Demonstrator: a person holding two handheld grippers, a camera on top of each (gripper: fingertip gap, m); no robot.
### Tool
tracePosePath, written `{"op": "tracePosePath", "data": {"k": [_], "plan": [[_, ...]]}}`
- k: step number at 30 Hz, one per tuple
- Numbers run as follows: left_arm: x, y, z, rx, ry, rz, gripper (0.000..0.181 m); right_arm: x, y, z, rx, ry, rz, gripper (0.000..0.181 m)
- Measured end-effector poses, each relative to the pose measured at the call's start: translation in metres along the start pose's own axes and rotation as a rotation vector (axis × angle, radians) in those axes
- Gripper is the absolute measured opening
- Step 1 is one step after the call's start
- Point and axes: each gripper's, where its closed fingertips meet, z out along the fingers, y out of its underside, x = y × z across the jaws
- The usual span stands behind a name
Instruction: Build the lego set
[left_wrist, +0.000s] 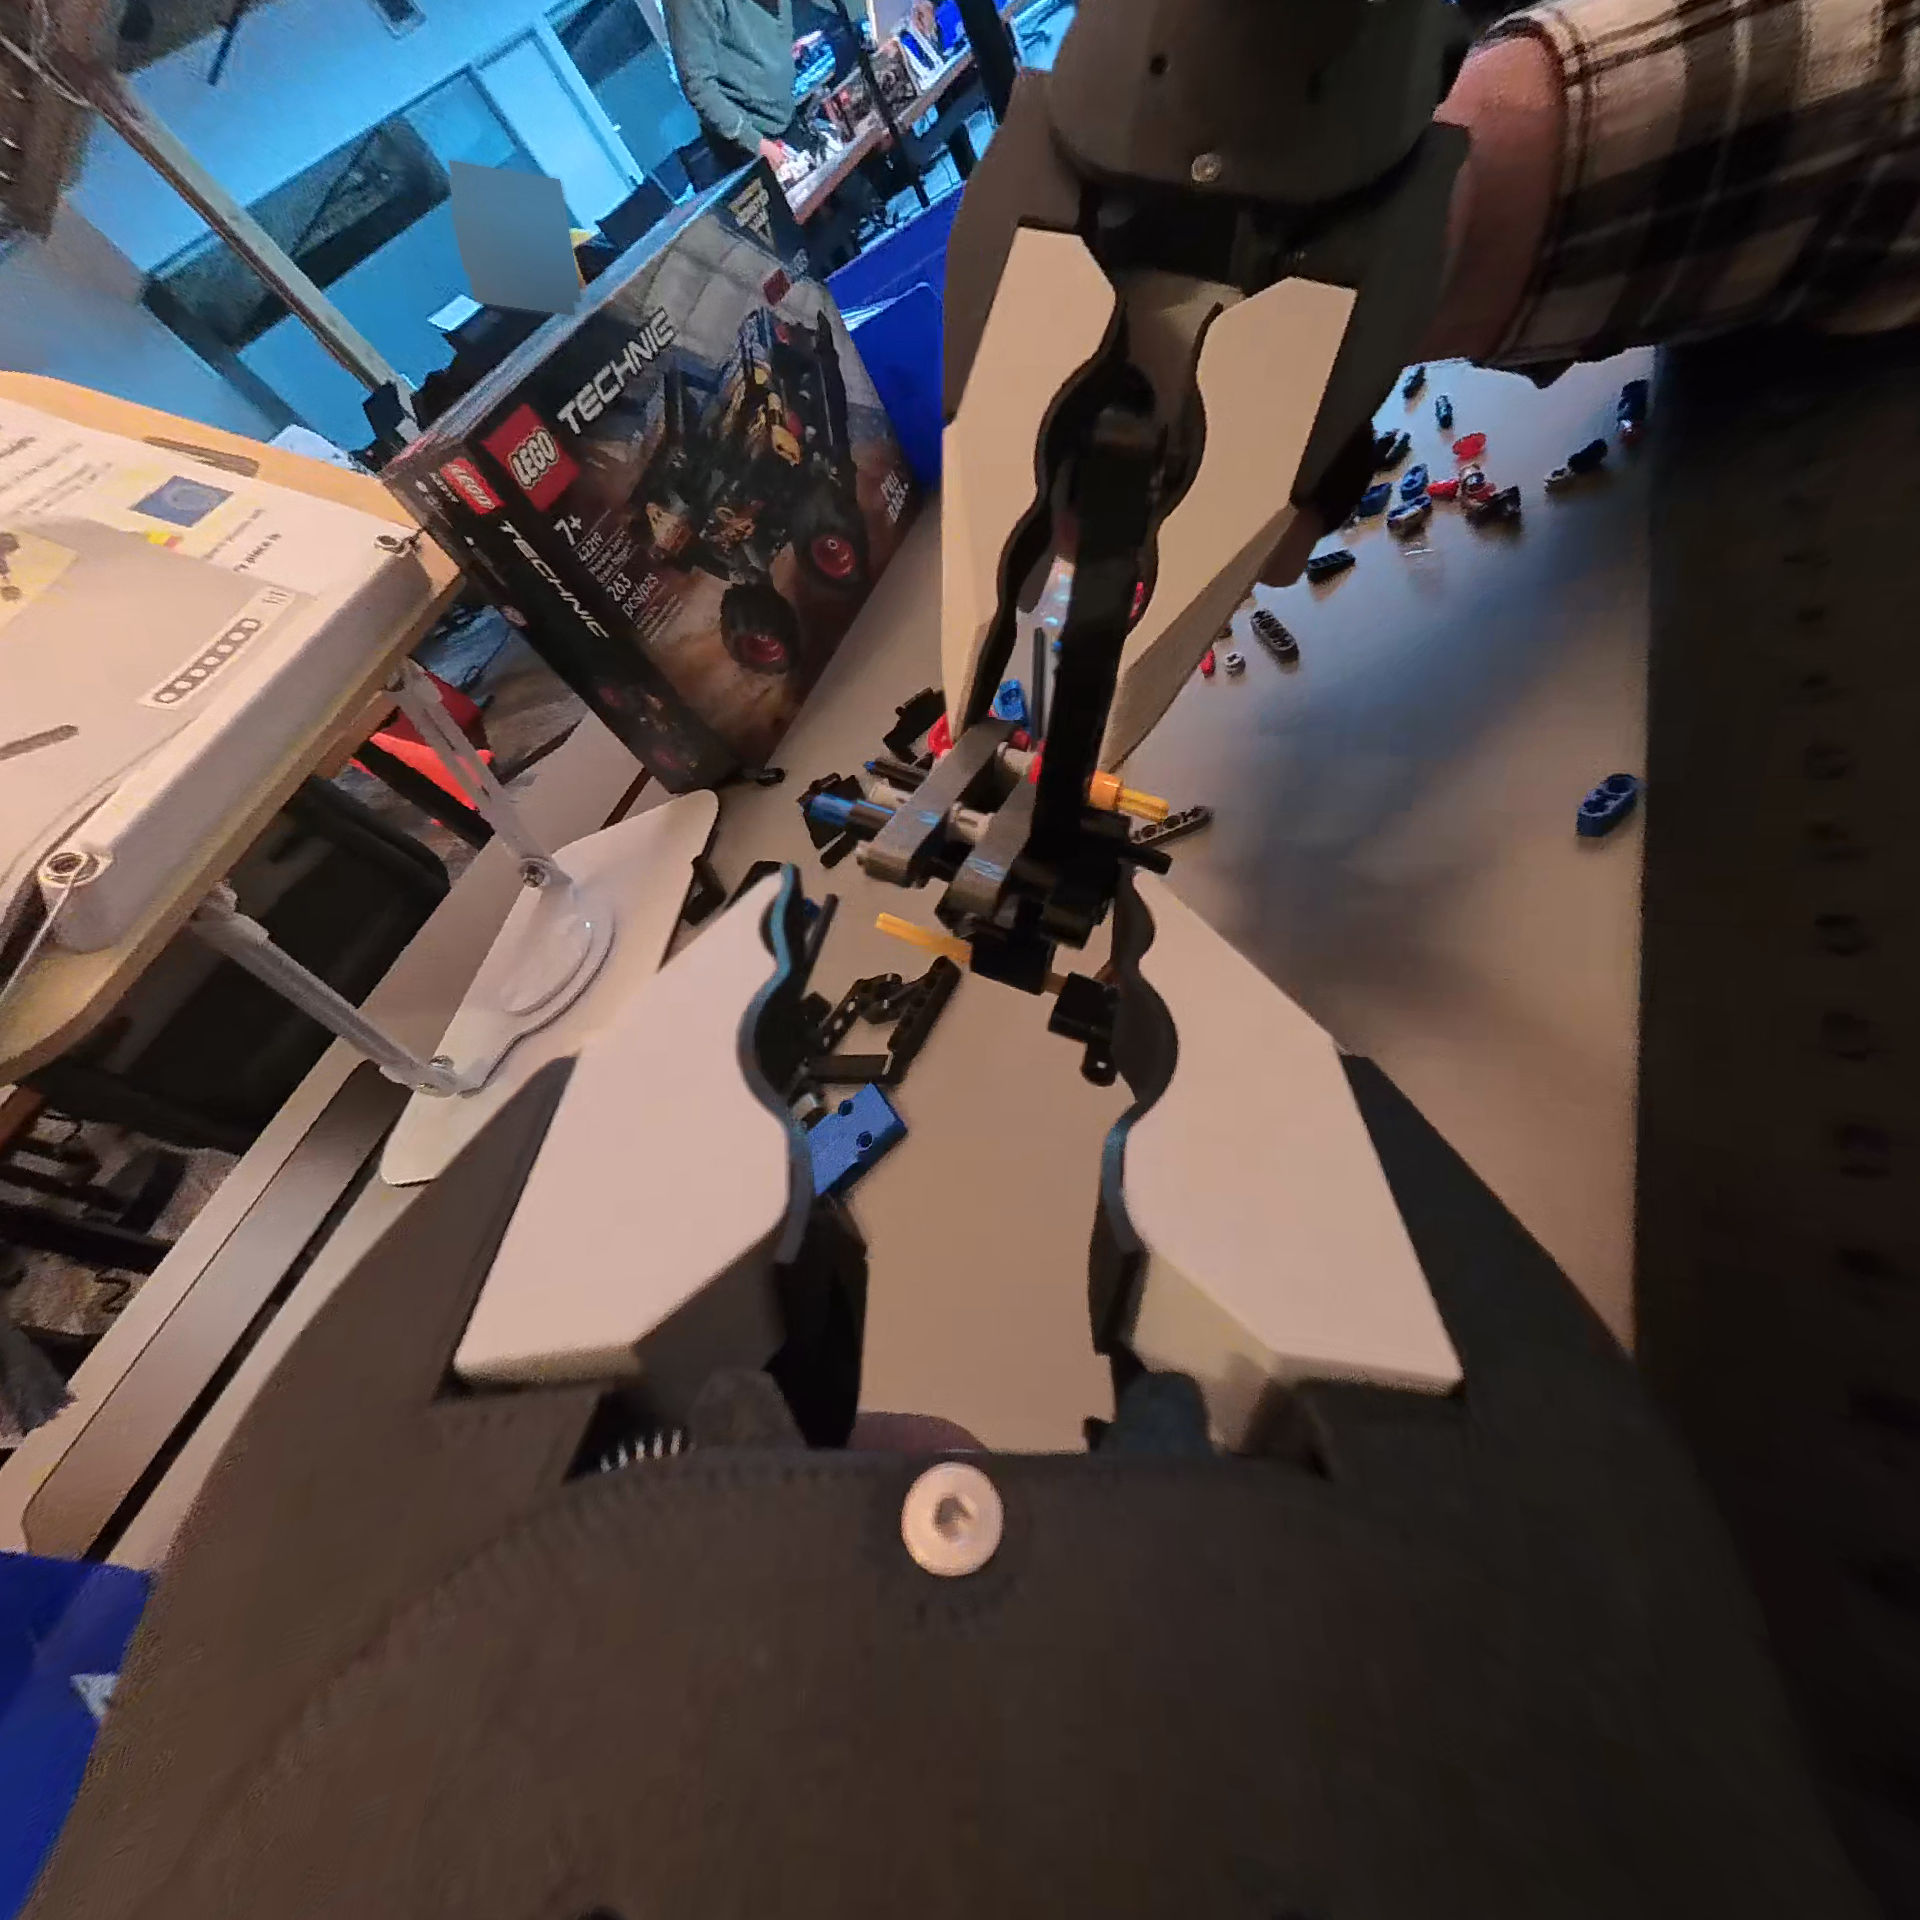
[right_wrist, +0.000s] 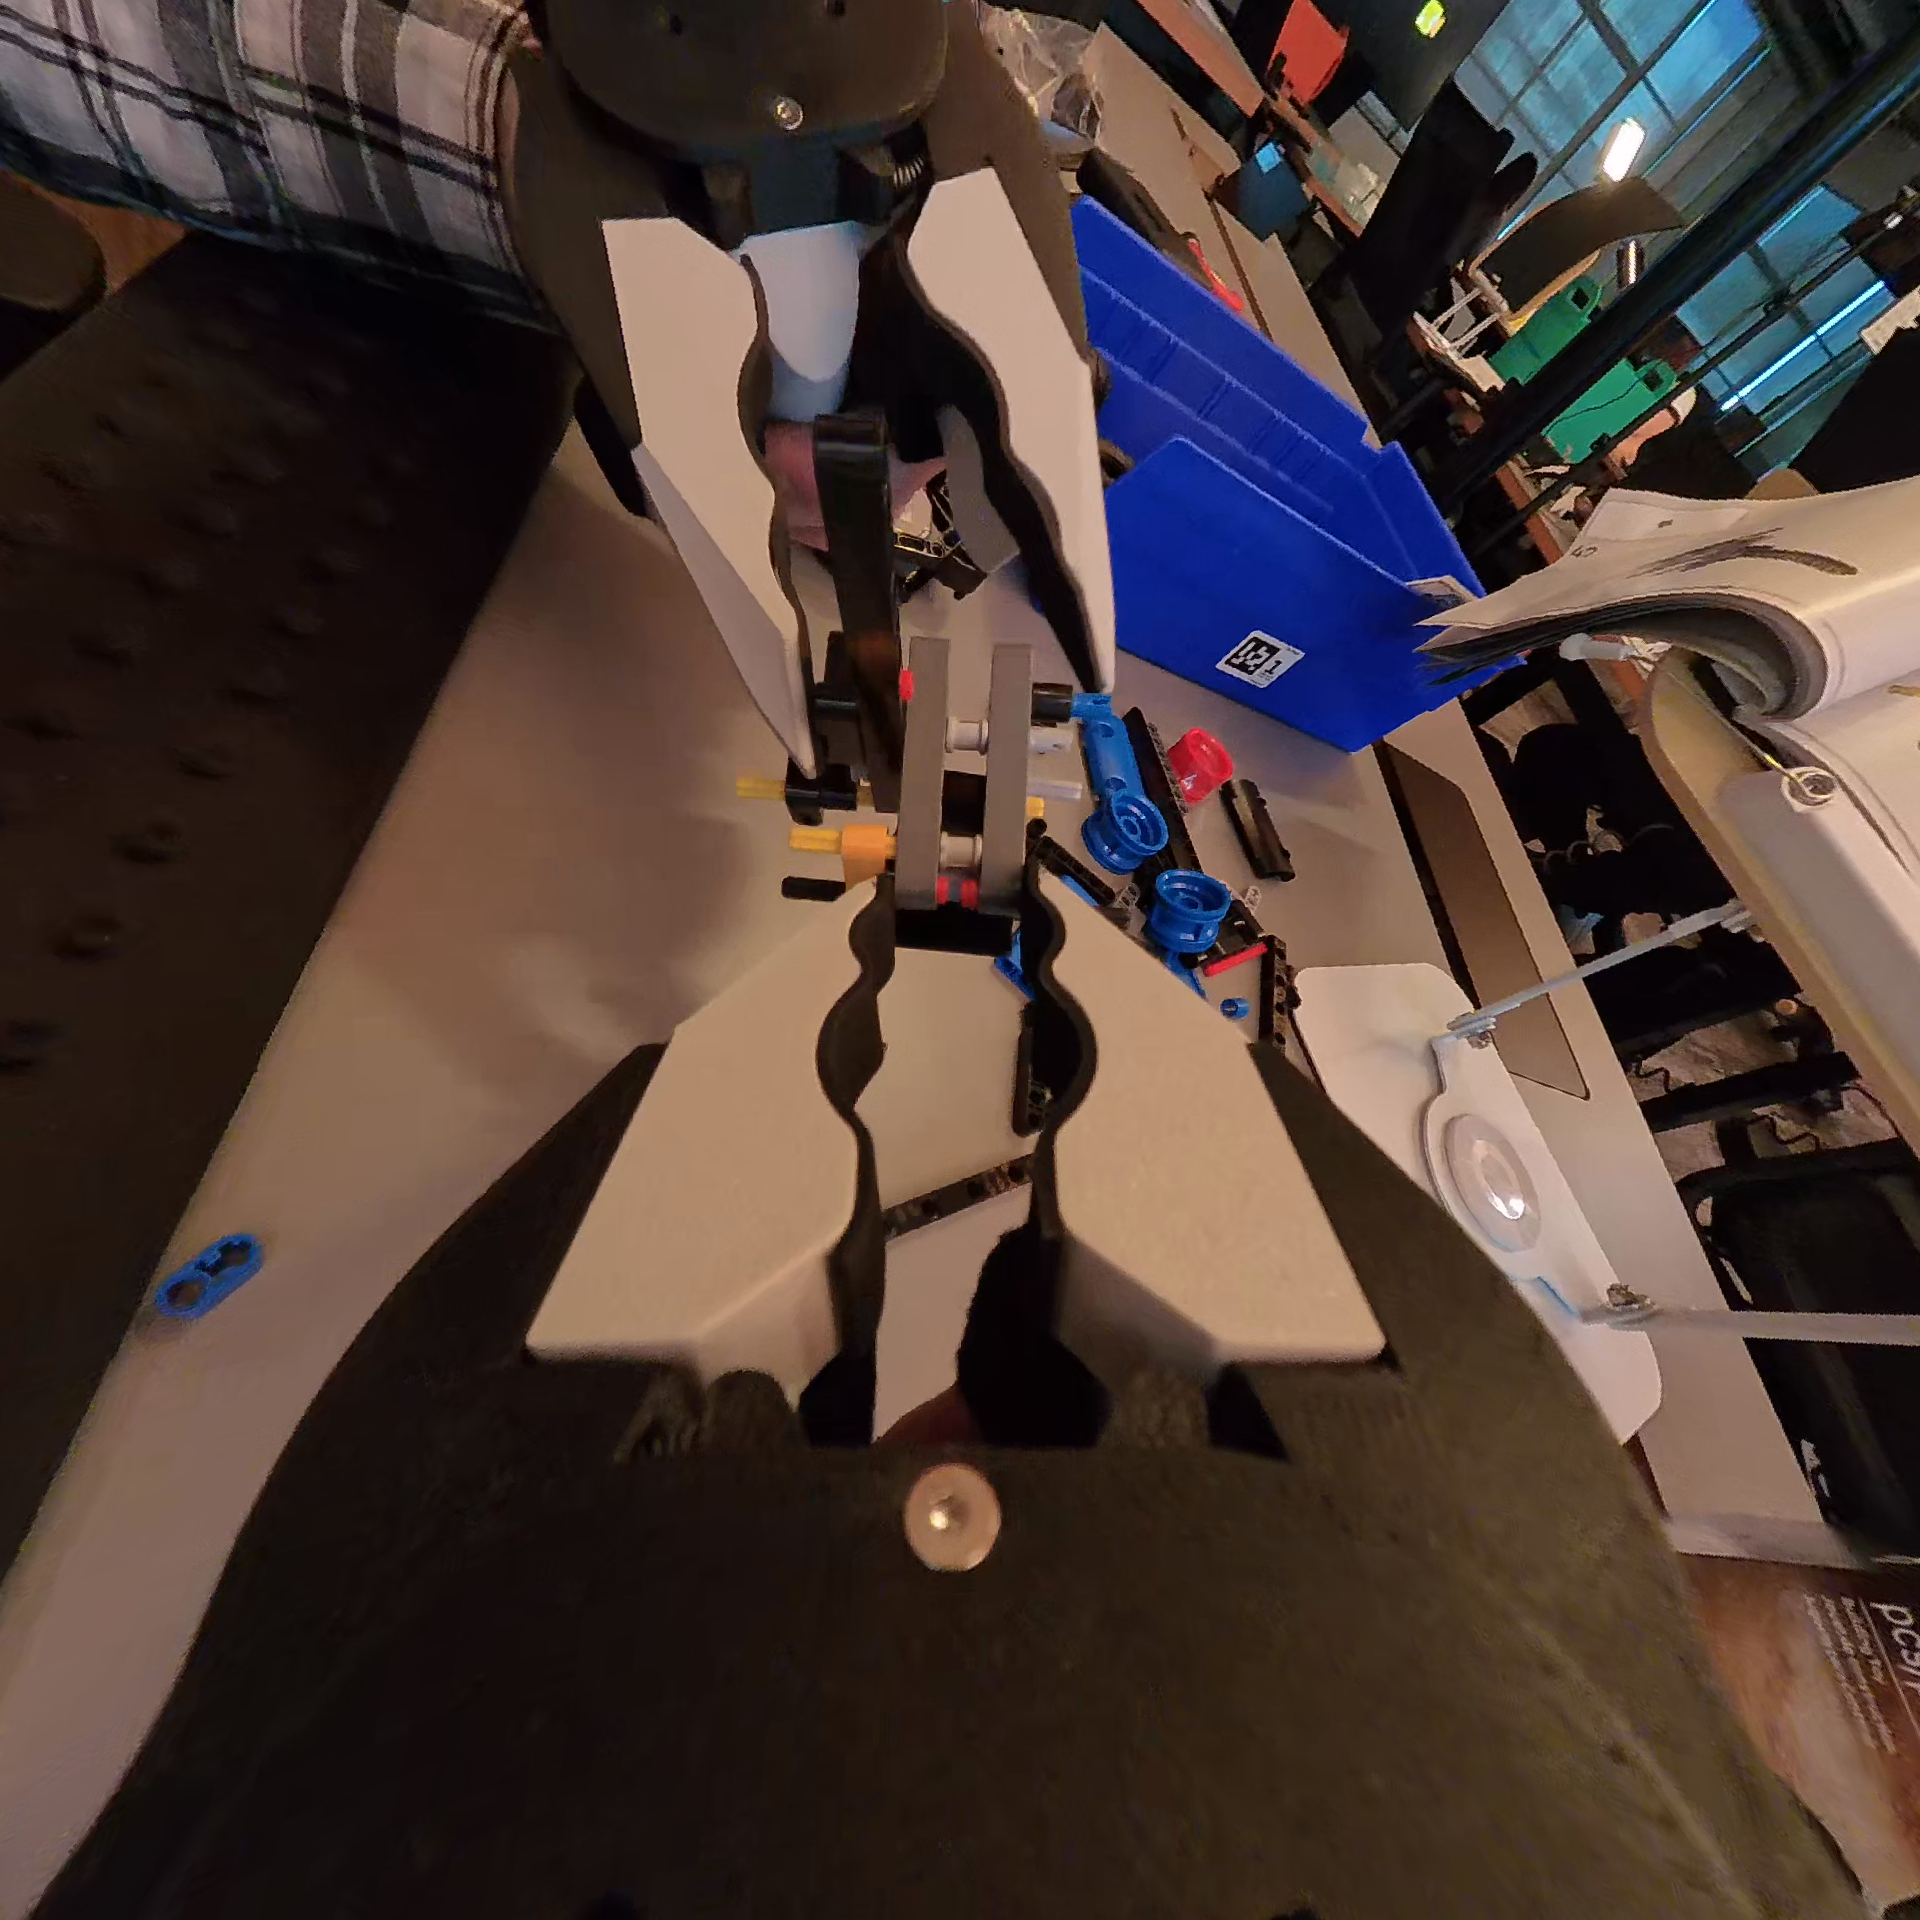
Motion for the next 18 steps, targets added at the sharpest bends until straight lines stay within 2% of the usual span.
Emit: {"op": "tracePosePath", "data": {"k": [1,3,10,14,18], "plan": [[0.001,0.0,0.0,-0.003,0.01,-0.001,0.055,0.0,0.0,0.0,-0.005,0.001,-0.006,0.021],[0.007,0.001,0.001,-0.006,0.032,0.024,0.044,0.0,0.001,0.001,-0.015,0.01,-0.02,0.02],[0.007,0.006,-0.003,-0.029,-0.034,0.035,0.043,0.0,0.002,0.005,-0.011,0.026,-0.005,0.022],[-0.002,0.004,-0.012,0.03,-0.093,-0.088,0.041,0.01,0.0,0.002,0.016,0.036,0.102,0.034],[-0.008,-0.012,-0.021,0.163,-0.055,-0.267,0.042,0.011,-0.008,0.001,0.05,0.049,0.105,0.036]]}}
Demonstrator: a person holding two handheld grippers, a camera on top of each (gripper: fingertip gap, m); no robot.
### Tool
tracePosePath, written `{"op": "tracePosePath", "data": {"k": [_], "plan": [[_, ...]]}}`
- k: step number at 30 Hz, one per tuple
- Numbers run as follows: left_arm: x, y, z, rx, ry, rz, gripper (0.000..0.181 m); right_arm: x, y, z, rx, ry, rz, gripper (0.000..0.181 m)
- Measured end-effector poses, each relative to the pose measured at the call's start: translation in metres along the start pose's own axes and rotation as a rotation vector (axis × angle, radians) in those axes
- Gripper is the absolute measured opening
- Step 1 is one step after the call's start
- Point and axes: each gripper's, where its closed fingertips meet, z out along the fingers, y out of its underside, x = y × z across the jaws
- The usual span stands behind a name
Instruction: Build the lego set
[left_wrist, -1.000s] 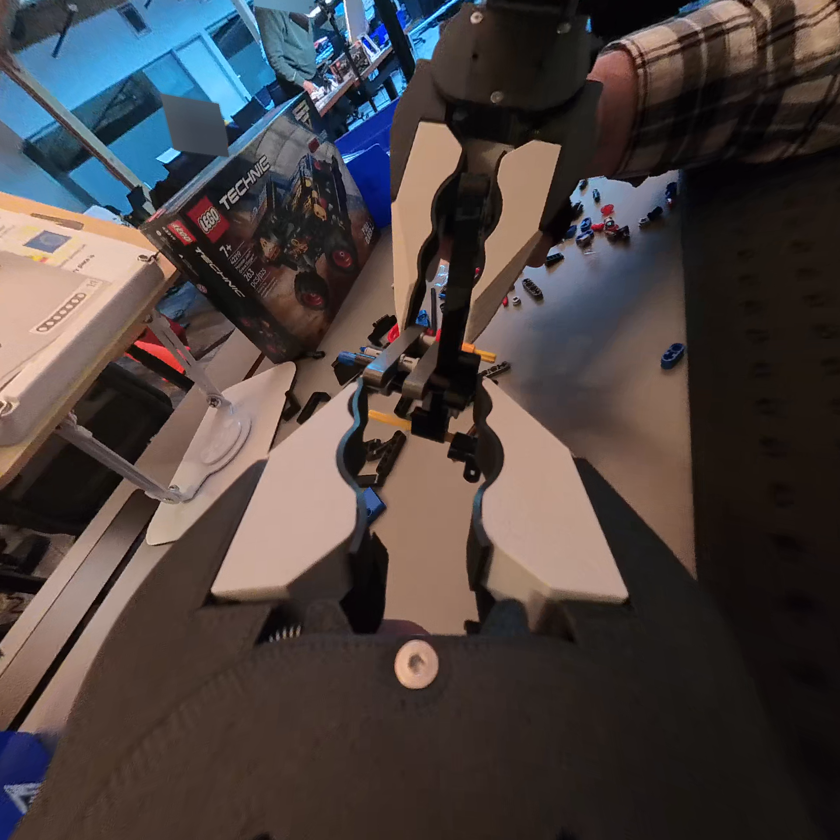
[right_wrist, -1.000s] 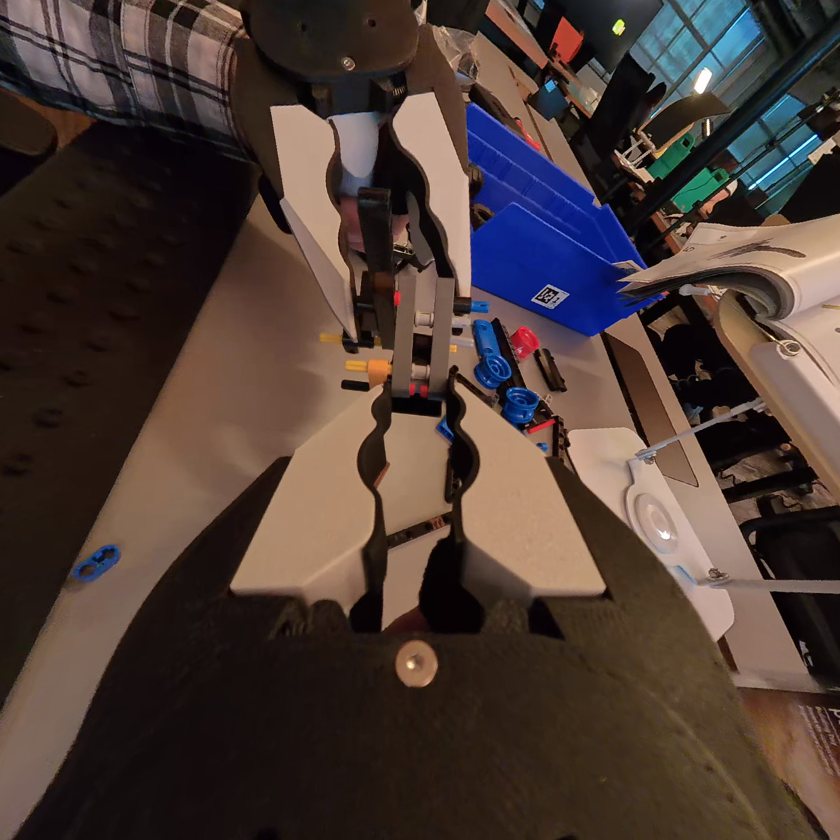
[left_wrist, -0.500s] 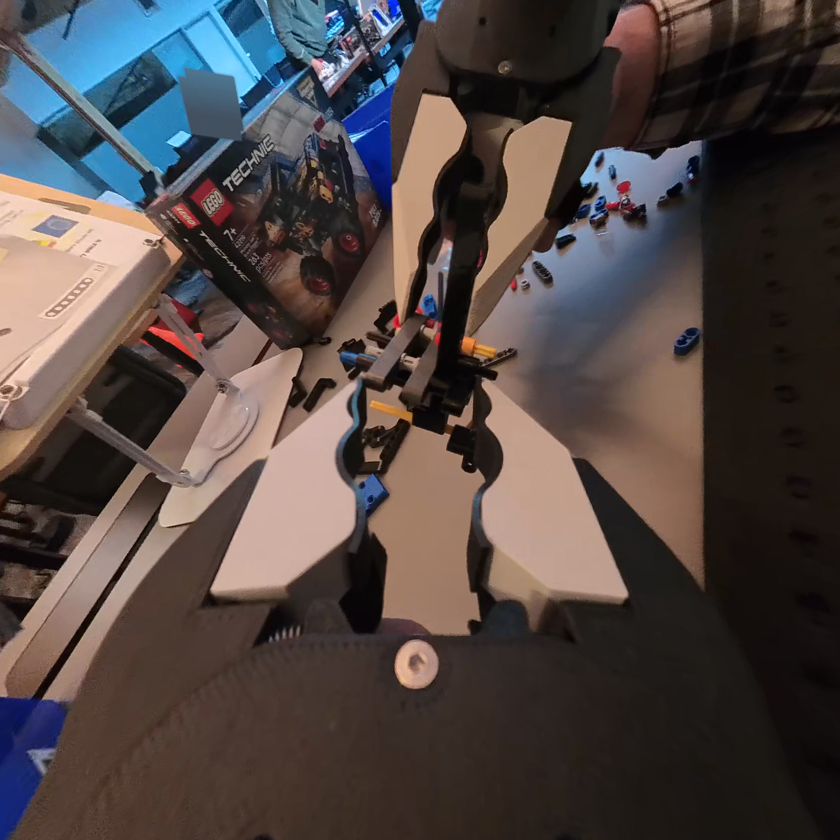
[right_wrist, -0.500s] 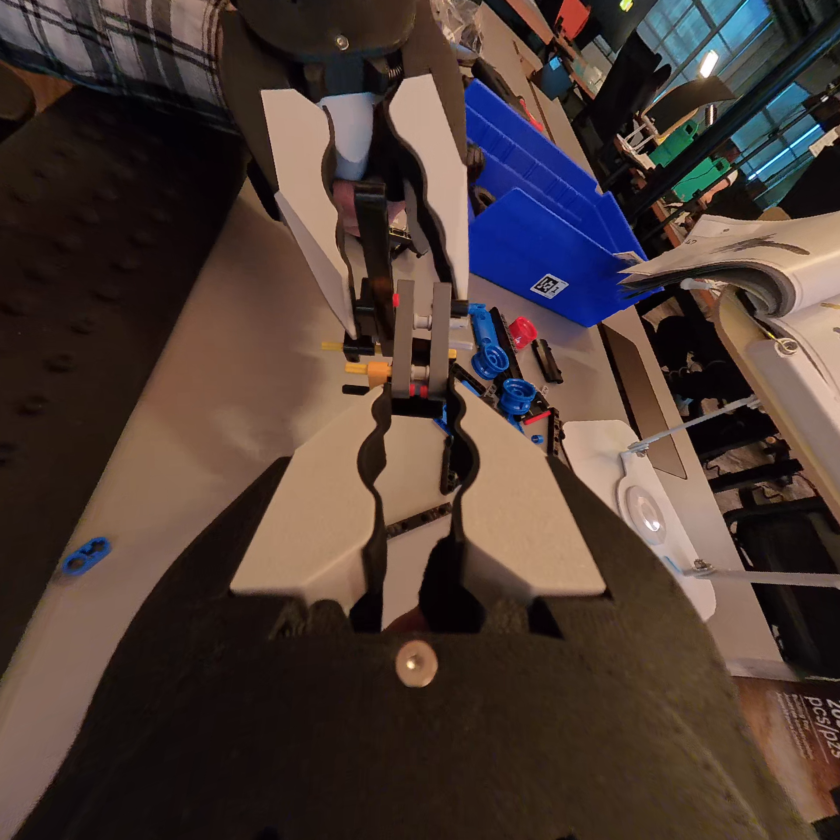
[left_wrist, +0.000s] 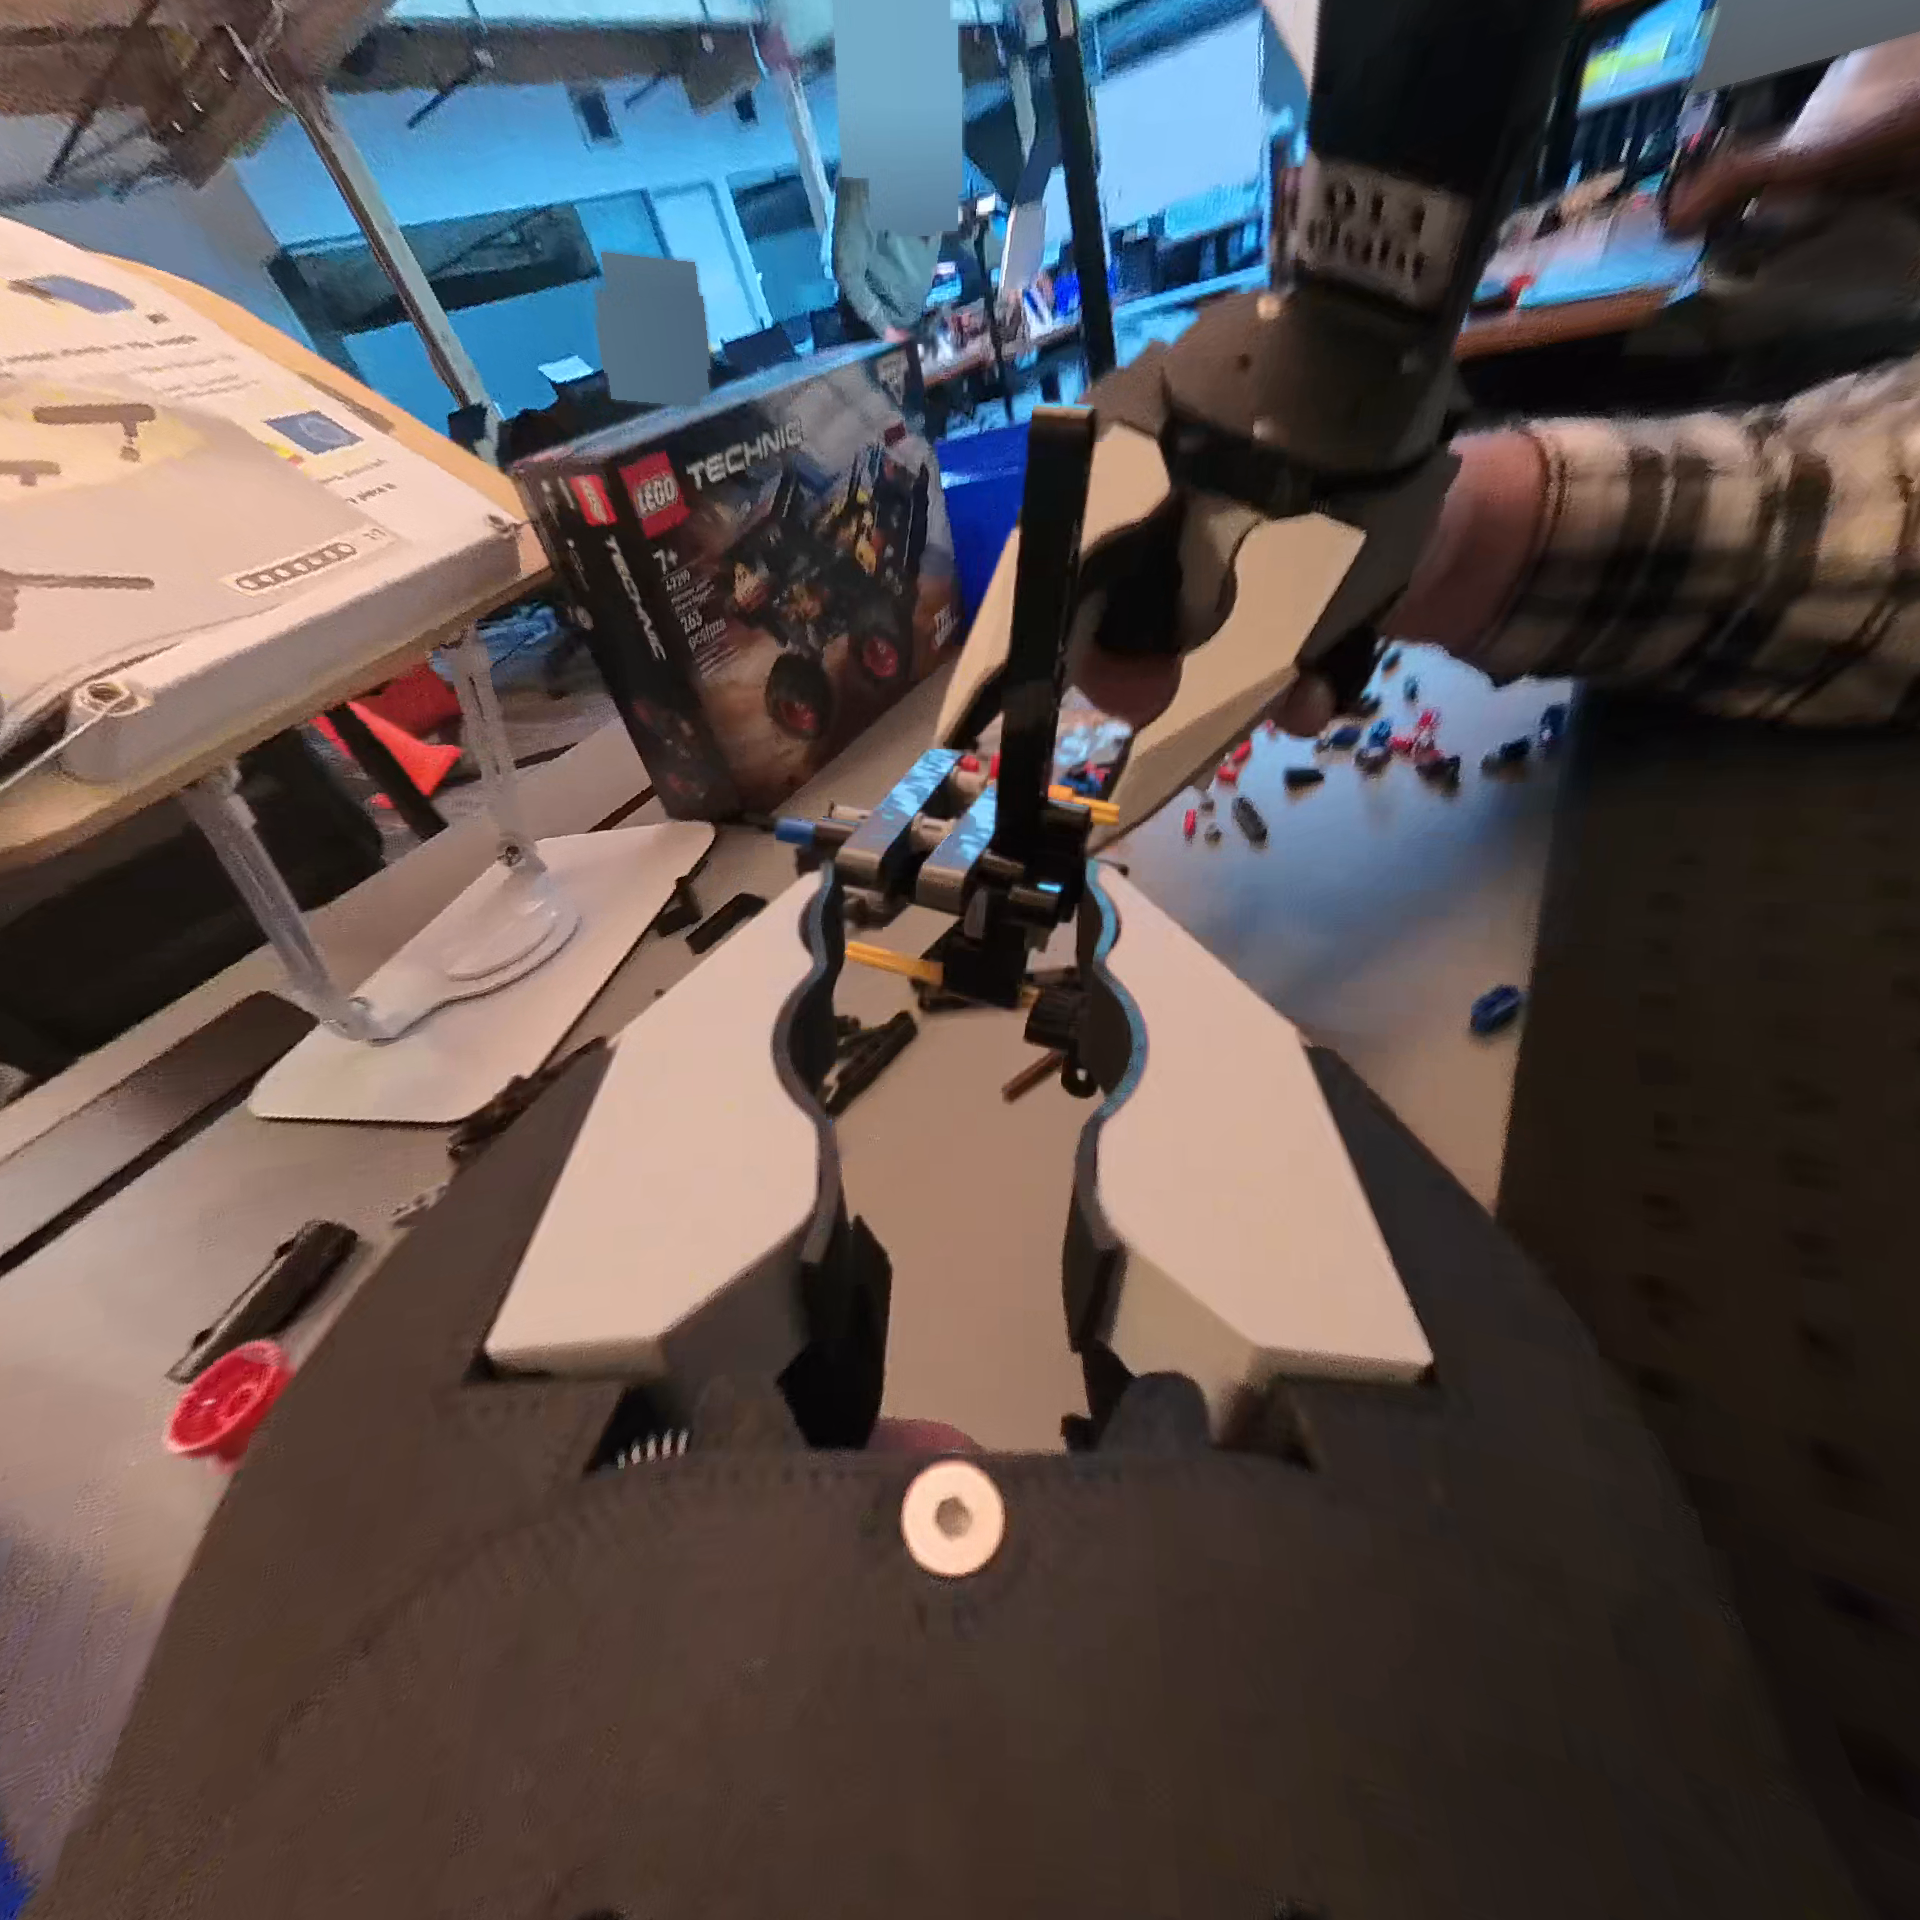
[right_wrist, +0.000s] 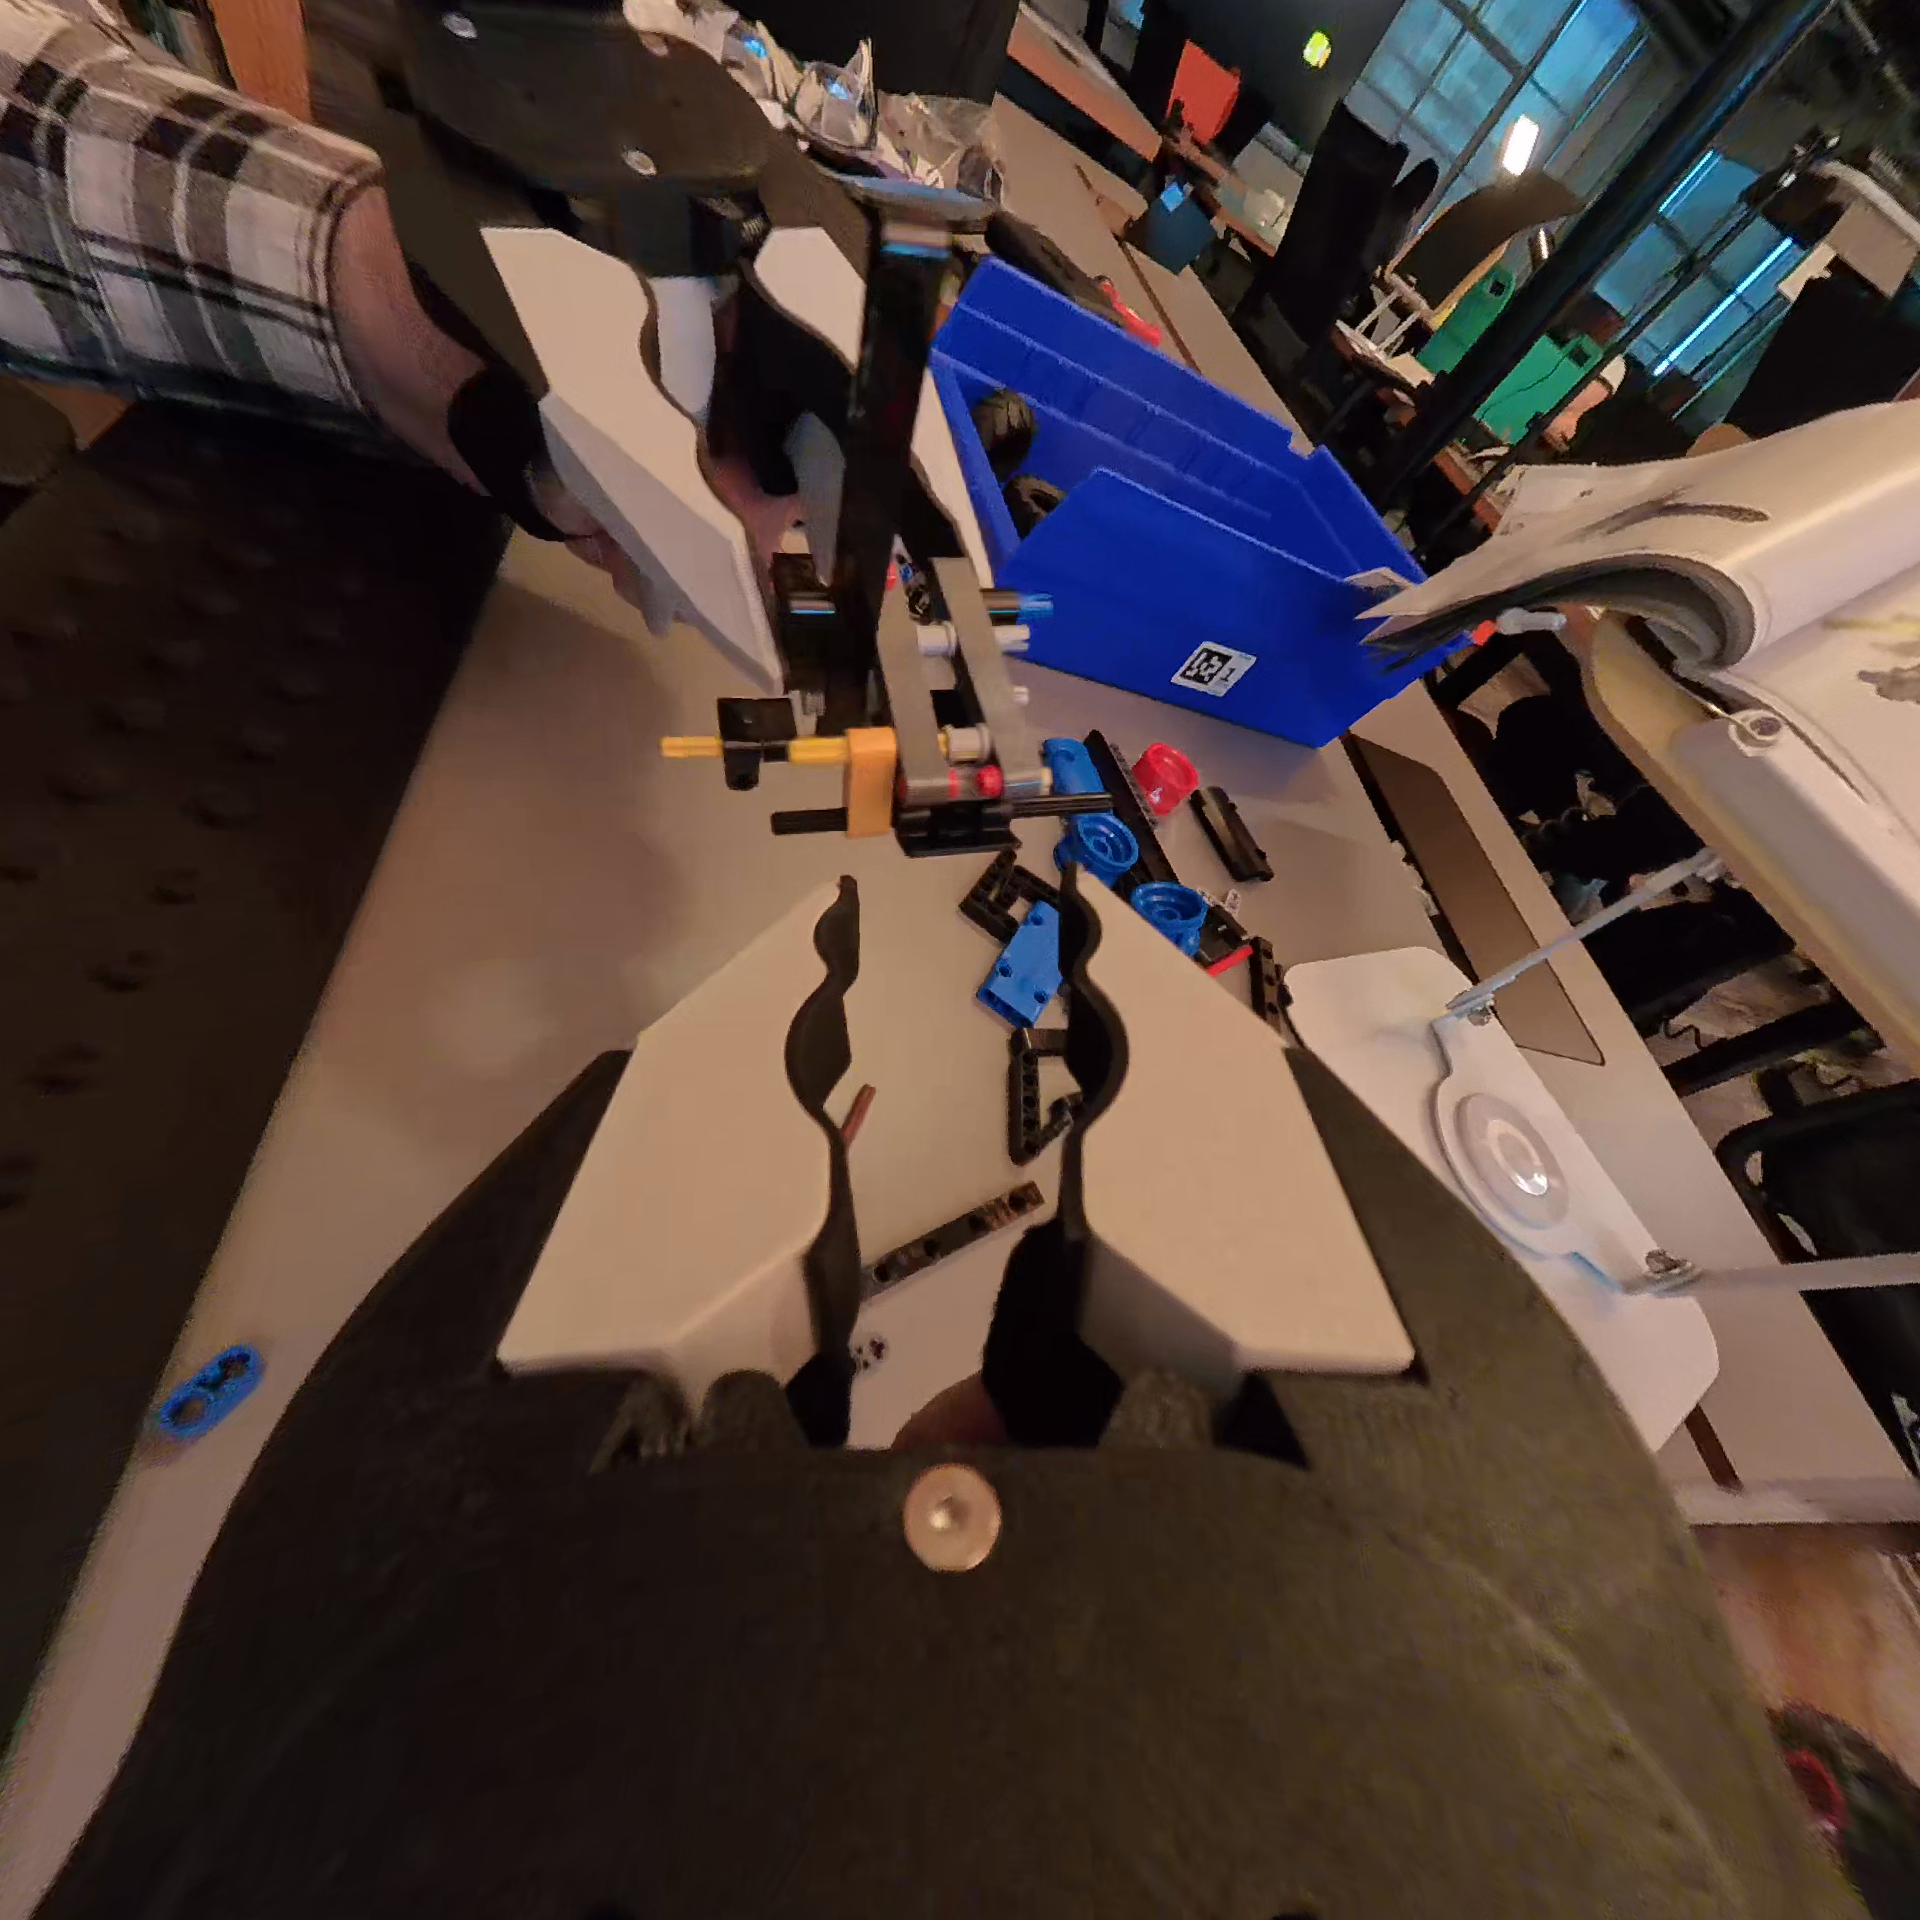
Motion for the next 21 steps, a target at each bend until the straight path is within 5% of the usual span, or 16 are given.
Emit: {"op": "tracePosePath", "data": {"k": [5,15,21], "plan": [[0.001,-0.014,-0.001,0.082,0.005,-0.047,0.042,-0.005,-0.015,-0.001,0.075,-0.041,0.086,0.037],[0.016,-0.021,0.002,0.071,-0.038,0.207,0.042,-0.002,-0.023,-0.015,0.115,-0.02,0.02,0.032],[0.025,-0.014,0.007,0.039,-0.01,0.256,0.041,-0.01,-0.027,-0.015,0.132,-0.053,-0.006,0.0]]}}
